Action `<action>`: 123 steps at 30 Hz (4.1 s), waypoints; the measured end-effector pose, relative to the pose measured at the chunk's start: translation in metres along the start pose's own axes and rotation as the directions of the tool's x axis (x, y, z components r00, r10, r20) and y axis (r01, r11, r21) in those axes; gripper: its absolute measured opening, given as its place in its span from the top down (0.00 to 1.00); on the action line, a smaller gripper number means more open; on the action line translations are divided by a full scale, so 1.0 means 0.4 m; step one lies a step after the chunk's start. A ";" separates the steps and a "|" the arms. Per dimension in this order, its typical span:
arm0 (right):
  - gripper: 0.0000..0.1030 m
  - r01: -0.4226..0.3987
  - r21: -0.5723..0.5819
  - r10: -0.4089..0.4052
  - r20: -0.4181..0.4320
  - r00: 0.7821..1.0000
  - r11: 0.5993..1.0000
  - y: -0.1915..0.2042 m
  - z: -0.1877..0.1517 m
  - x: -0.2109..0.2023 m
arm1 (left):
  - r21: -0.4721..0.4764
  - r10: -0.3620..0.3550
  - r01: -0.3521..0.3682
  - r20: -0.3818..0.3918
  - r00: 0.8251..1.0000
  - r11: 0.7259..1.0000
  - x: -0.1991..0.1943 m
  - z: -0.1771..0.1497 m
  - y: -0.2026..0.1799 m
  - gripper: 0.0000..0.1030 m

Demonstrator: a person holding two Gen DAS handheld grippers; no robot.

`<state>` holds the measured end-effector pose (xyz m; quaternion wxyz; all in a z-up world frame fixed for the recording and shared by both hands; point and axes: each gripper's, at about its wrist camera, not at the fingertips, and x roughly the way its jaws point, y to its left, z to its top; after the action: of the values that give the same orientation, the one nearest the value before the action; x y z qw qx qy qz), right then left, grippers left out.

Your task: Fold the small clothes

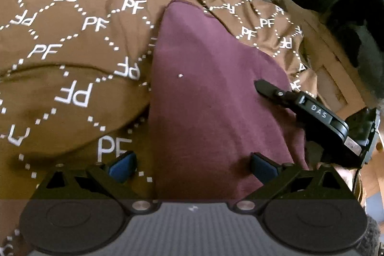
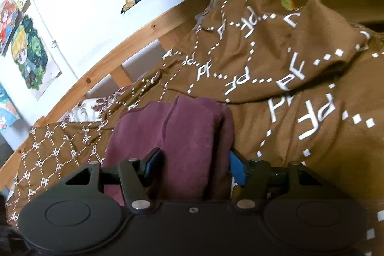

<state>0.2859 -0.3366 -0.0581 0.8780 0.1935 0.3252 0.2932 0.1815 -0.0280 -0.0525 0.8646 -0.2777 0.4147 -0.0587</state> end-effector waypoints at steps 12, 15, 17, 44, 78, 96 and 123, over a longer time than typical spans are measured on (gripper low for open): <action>0.77 -0.035 -0.072 0.040 0.057 0.998 0.997 0.141 0.006 -0.050 | 0.100 -0.051 0.044 0.071 0.996 0.994 -0.098 -0.006 -0.025 0.58; 0.77 -0.052 -0.150 0.063 0.075 0.995 0.987 0.218 0.010 -0.055 | 0.187 -0.012 -0.017 0.156 0.988 0.982 -0.152 -0.013 -0.038 0.58; 0.77 -0.068 -0.197 0.087 0.087 0.992 0.978 0.263 0.019 -0.049 | 0.210 0.011 -0.057 0.215 0.977 0.976 -0.184 -0.009 -0.033 0.58; 0.32 -0.031 -0.217 0.026 -0.028 0.999 0.976 0.375 0.014 0.195 | -0.063 0.294 -0.288 0.292 0.910 0.955 -0.246 0.055 0.141 0.13; 0.01 0.055 -0.351 -0.009 0.129 0.992 0.935 0.401 -0.193 -0.322 | 0.102 0.414 -0.491 0.405 0.815 0.865 -0.436 -0.207 -0.022 0.01; 0.01 0.052 -0.336 -0.011 0.121 0.993 0.940 0.392 -0.197 -0.310 | 0.088 0.425 -0.492 0.388 0.818 0.866 -0.424 -0.206 -0.011 0.01; 0.01 0.051 -0.336 -0.012 0.118 0.993 0.940 0.391 -0.199 -0.307 | 0.092 0.428 -0.495 0.384 0.818 0.864 -0.421 -0.210 -0.012 0.01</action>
<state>0.0947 -0.2857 0.0241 0.9198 0.0509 0.2223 0.3192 0.0101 -0.0125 0.0232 0.9347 -0.0919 0.3011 0.1650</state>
